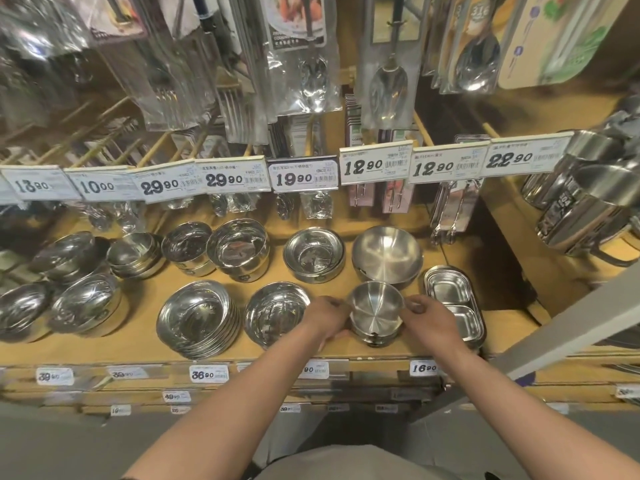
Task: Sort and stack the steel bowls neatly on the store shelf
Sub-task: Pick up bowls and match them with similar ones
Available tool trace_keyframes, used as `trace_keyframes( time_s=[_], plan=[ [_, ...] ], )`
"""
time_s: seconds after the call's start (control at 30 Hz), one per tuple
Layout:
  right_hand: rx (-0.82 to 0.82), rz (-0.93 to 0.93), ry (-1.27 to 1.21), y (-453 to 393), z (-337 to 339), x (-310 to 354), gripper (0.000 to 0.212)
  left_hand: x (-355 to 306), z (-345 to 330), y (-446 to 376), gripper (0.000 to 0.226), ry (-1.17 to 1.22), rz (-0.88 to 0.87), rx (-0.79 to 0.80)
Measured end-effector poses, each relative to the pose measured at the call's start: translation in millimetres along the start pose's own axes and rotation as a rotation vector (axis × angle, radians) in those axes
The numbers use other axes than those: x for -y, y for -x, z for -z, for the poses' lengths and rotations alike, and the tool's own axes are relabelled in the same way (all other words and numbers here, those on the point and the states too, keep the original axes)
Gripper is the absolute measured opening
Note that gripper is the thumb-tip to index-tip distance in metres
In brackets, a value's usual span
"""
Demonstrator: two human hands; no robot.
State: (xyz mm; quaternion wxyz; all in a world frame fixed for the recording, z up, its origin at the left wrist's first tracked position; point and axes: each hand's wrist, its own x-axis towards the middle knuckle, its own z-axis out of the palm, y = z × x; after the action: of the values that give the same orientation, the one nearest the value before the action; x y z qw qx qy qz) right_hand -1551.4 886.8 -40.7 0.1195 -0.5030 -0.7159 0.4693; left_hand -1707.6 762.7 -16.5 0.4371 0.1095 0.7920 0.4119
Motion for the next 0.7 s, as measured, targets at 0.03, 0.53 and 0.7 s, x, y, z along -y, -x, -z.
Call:
trace_keyframes(
  time_s=[0.03, 0.53, 0.7],
  plan=[
    [-0.043, 0.017, 0.013, 3.9, 2.8, 3.0, 0.037, 1.3, 5.0, 3.3, 0.02, -0.027, -0.027, -0.011],
    [0.466, 0.063, -0.112, 50.1, -100.4, 70.6, 0.022, 85.6, 134.5, 50.9, 0.009, 0.28, 0.057, -0.242],
    [0.368, 0.009, 0.018, 37.7, -132.1, 69.3, 0.011, 109.9, 150.2, 60.9, 0.008, 0.233, 0.051, -0.249]
  ],
)
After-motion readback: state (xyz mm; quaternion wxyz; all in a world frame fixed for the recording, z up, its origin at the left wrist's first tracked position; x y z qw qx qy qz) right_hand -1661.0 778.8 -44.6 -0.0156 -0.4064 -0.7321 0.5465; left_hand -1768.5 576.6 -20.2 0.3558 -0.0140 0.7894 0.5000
